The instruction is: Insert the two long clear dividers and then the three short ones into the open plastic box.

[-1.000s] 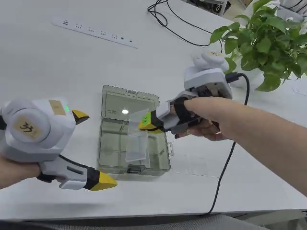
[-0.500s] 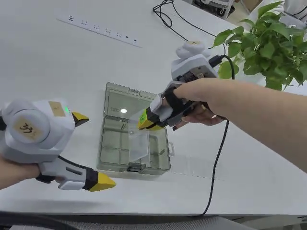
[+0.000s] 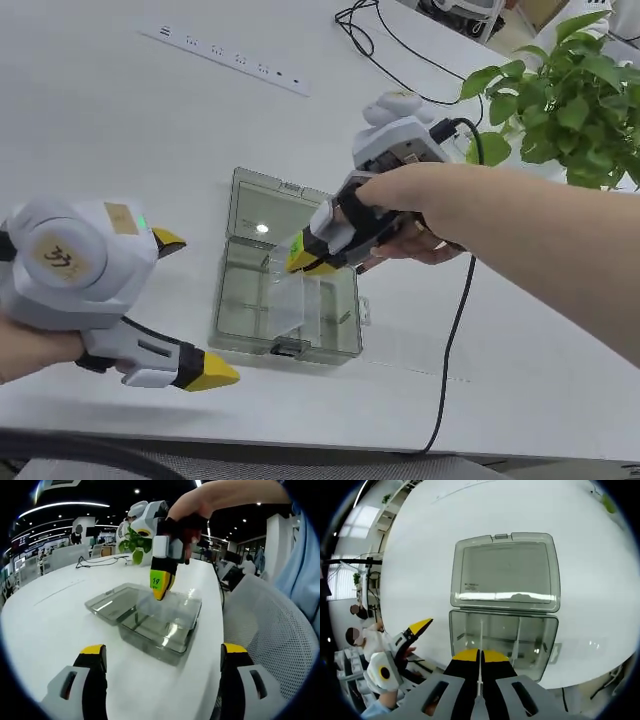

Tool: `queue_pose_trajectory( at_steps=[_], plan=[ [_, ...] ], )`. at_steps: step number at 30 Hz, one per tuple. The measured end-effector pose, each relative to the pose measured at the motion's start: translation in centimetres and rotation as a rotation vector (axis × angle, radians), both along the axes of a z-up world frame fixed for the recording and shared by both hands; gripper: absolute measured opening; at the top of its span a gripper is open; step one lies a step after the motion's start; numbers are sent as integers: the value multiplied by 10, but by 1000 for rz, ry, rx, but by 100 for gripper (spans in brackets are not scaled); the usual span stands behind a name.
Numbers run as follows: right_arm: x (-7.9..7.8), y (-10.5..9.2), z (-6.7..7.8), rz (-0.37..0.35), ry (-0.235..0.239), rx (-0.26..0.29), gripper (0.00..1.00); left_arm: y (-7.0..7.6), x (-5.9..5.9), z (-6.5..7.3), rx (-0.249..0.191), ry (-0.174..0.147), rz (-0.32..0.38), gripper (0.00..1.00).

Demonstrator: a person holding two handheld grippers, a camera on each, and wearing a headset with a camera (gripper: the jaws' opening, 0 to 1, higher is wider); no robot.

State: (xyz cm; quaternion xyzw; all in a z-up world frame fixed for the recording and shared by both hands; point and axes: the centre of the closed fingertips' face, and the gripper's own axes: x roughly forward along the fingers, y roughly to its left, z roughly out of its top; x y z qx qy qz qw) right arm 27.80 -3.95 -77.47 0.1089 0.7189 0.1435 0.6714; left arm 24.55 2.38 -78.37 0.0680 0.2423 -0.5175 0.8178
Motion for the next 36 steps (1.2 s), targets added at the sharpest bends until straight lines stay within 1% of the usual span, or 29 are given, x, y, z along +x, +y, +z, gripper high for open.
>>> queue_pose_trajectory(
  at_steps=[3,5,8,11,13,14,17,22,25,26,29,32,34,36],
  plan=[
    [-1,-1,-3,5,6,-12,2,2,0,-1,1,0,6,96],
    [5,-3,-6,5,9,-15,2,3,-1,-2,-1,4,10,96],
    [2,-2,-8,4,11,-20,2,3,-4,-6,1,10,8,96],
    [5,-3,-11,0,11,-21,2,3,-7,-8,-1,17,9,95],
    [3,-3,-13,-9,13,-23,2,4,-7,-9,-3,17,12,95],
    [7,-5,-15,-9,14,-23,2,4,-7,-9,-3,21,15,95],
    [11,-9,-17,-19,21,-24,2,5,-8,-11,-5,23,18,95],
    [3,-5,-14,-21,28,-24,2,7,-9,-14,-2,31,22,94],
    [8,-6,-16,-18,32,-27,2,7,-9,-15,0,33,21,94],
    [12,-8,-18,-21,36,-28,2,7,-9,-15,0,34,21,94],
    [9,-4,-18,-26,41,-24,2,6,-10,-17,1,35,18,94],
    [13,-3,-23,-8,40,-33,2,5,-10,-17,-2,37,18,94],
    [16,-6,-25,4,39,-41,2,6,-10,-18,-3,39,20,94],
    [18,-7,-25,-3,43,-37,2,7,-9,-19,-5,41,22,94]
  ],
)
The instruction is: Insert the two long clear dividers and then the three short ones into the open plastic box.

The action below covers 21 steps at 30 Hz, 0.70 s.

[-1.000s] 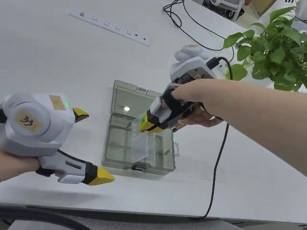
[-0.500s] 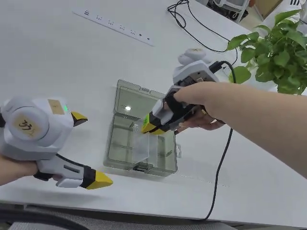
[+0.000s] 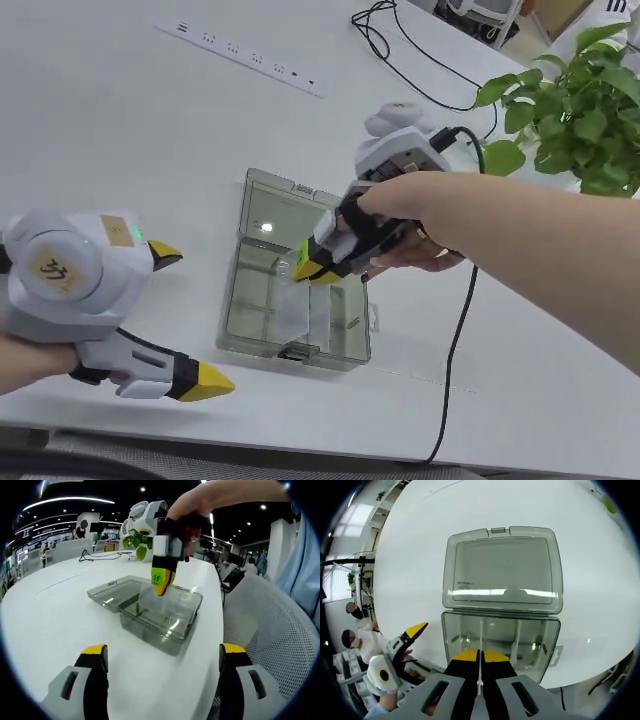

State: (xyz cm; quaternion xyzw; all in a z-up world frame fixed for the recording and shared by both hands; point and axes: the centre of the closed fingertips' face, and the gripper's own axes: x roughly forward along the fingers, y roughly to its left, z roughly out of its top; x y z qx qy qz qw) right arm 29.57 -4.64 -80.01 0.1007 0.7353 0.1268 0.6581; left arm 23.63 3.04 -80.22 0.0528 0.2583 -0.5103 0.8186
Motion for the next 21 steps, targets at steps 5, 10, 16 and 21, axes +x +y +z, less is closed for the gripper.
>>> queue_pose_trajectory(
  at_steps=[5,10,16,21],
  plan=[
    [2,-1,-3,0,1,1,2,2,1,-3,3,6,6,93],
    [-1,1,-4,9,2,-2,2,2,0,-4,3,11,9,93],
    [-16,8,3,25,-2,-11,2,3,0,-4,2,14,11,92],
    [-16,10,4,46,-10,-25,2,2,-1,-4,-1,17,12,92]
  ],
)
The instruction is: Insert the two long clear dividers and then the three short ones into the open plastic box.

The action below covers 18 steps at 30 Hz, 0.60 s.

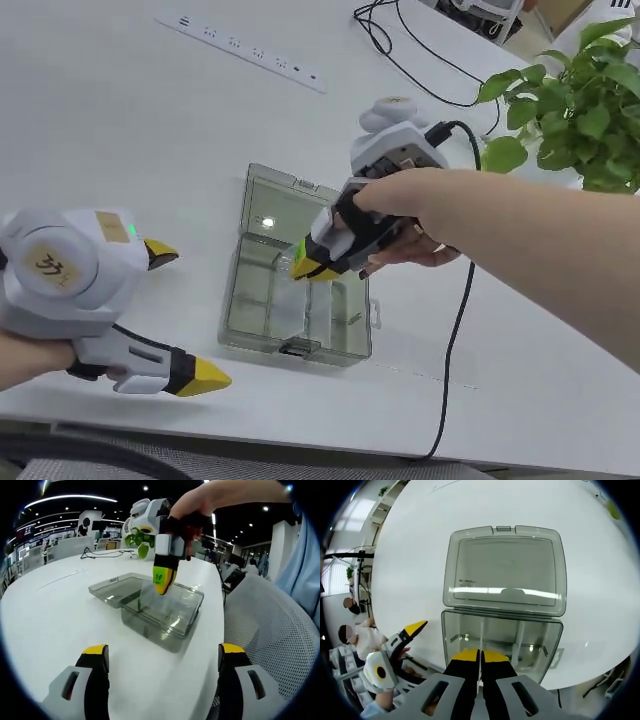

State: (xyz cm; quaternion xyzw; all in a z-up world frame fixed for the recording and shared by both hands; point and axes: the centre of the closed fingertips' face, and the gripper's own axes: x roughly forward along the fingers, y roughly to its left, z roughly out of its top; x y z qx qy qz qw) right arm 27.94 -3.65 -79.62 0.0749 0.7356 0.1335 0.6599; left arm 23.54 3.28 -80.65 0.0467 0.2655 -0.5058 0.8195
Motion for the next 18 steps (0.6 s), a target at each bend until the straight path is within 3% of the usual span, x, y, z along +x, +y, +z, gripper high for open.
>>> queue_pose_trajectory(
  at_steps=[9,18],
  plan=[
    [9,3,-10,44,-20,-22,3,-2,-1,0,-2,3,-7,91],
    [9,6,-25,134,-56,-73,3,0,-2,-2,3,10,-3,91]
  ],
)
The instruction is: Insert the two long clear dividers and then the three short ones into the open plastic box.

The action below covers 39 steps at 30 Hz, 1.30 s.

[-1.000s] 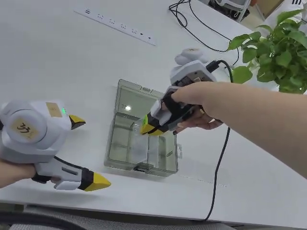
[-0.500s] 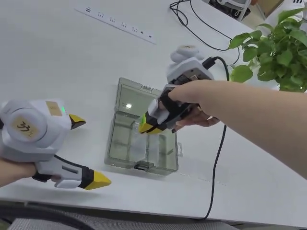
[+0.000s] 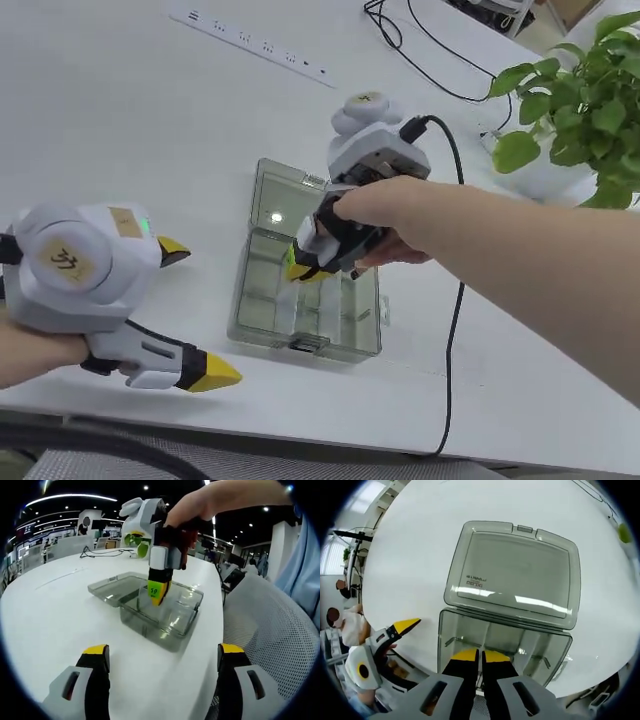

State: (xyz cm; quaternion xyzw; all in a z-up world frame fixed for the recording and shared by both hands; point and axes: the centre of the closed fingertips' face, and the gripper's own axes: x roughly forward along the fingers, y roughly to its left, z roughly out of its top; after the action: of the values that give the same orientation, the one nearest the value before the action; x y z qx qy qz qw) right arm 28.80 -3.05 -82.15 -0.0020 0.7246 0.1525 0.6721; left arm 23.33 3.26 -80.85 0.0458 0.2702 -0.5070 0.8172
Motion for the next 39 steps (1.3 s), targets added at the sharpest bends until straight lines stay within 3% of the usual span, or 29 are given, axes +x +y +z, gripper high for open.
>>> queue_pose_trajectory(
  at_steps=[10,13,18,23,27,34,39],
  plan=[
    [-8,0,-1,15,-6,23,4,3,-6,-3,10,10,9,91],
    [-9,3,-2,77,-17,40,6,5,-6,-3,15,11,12,90],
    [-17,9,-1,108,-36,62,10,9,-9,-4,25,13,17,90],
    [-20,14,1,129,-64,104,26,12,-14,-6,40,22,20,90],
    [-10,14,-1,102,-69,147,34,11,-16,-6,48,26,20,90],
    [-12,16,6,72,-97,205,53,6,-17,-3,53,32,15,90],
    [-12,23,13,45,-107,255,58,3,-17,-1,56,31,8,90]
  ],
)
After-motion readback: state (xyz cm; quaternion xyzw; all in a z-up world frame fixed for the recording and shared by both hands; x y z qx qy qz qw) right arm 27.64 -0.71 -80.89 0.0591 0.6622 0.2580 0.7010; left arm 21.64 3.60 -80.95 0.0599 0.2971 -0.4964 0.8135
